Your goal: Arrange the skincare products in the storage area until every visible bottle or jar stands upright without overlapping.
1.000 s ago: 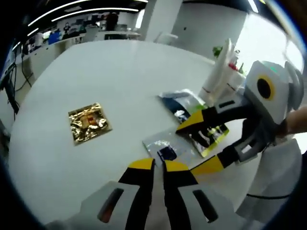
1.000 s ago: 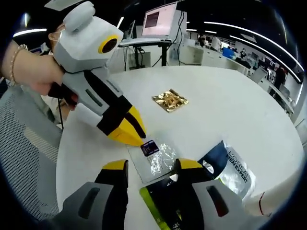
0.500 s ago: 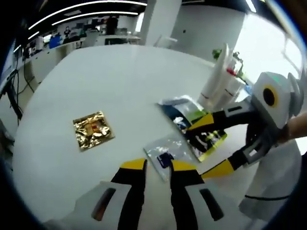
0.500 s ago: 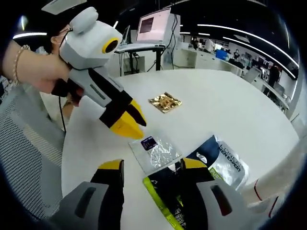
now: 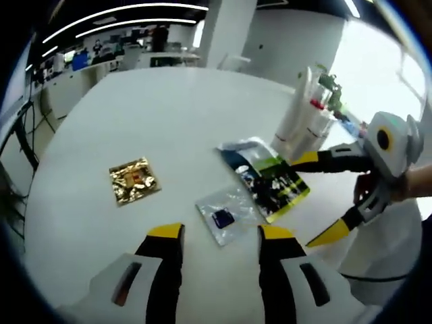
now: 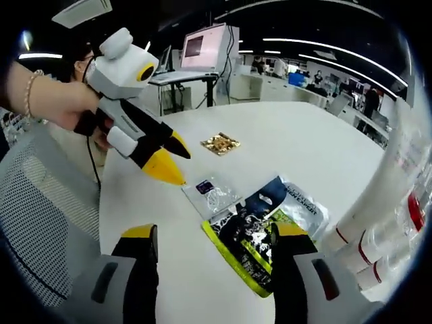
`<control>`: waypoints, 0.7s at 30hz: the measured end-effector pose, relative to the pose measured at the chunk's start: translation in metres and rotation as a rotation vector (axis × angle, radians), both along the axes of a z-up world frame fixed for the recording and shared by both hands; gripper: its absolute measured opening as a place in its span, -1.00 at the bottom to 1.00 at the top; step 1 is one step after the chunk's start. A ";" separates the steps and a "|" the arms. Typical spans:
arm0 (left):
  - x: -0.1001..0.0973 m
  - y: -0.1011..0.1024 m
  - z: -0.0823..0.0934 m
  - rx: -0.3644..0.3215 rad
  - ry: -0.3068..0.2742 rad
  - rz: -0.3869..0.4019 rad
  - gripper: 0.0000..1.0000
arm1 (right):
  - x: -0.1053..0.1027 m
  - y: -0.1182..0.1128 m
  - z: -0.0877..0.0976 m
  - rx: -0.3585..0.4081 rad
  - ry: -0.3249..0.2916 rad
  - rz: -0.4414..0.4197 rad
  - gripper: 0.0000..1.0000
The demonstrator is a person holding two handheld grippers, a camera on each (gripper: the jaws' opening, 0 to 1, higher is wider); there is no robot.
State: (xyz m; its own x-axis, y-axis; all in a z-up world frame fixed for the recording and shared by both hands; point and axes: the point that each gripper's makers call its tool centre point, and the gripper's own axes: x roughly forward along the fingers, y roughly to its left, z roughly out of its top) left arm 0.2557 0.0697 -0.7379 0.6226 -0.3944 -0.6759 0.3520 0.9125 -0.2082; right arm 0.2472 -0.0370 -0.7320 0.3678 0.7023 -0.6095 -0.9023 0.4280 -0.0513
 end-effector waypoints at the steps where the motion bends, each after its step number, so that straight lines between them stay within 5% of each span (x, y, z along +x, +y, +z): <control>1: -0.001 -0.001 0.003 0.003 -0.002 0.002 -0.13 | -0.002 -0.004 0.002 0.006 0.002 -0.010 0.43; 21: -0.037 -0.008 0.026 -0.037 -0.016 0.046 0.24 | -0.021 -0.081 0.018 0.043 0.012 -0.185 0.82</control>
